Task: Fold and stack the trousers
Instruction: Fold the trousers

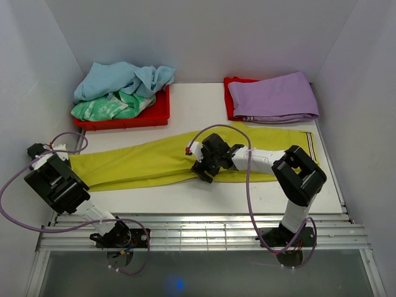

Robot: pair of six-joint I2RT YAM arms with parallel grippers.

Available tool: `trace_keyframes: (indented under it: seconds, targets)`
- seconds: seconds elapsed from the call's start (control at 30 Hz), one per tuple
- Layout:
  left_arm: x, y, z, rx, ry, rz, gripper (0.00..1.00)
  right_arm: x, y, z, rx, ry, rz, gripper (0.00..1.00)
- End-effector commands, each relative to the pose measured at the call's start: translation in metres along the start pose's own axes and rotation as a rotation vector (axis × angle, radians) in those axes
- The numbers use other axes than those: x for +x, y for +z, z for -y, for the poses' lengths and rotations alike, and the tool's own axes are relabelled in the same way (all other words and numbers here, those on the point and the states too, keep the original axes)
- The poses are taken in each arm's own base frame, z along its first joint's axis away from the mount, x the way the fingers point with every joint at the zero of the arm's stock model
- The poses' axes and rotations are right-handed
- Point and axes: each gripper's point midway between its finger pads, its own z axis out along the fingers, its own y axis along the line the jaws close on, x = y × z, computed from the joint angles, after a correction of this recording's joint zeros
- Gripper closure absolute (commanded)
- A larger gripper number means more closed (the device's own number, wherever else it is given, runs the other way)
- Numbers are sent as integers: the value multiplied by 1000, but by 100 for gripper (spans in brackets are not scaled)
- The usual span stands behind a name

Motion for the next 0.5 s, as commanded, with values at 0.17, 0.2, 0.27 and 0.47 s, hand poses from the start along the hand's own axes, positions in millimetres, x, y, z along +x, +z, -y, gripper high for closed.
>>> trace_keyframes:
  seconds: [0.17, 0.2, 0.27, 0.47]
  targets:
    - [27, 27, -18, -88, 14, -38, 100, 67, -48, -8, -38, -2, -238, 27]
    - [26, 27, -17, -84, 10, -39, 100, 62, -54, -5, -35, -5, -228, 30]
    - [27, 28, -15, -70, 2, -46, 100, 53, -60, -2, -32, -30, -207, 33]
    - [30, 30, -13, -63, 2, -57, 100, 39, -56, -3, -69, -29, -186, 39]
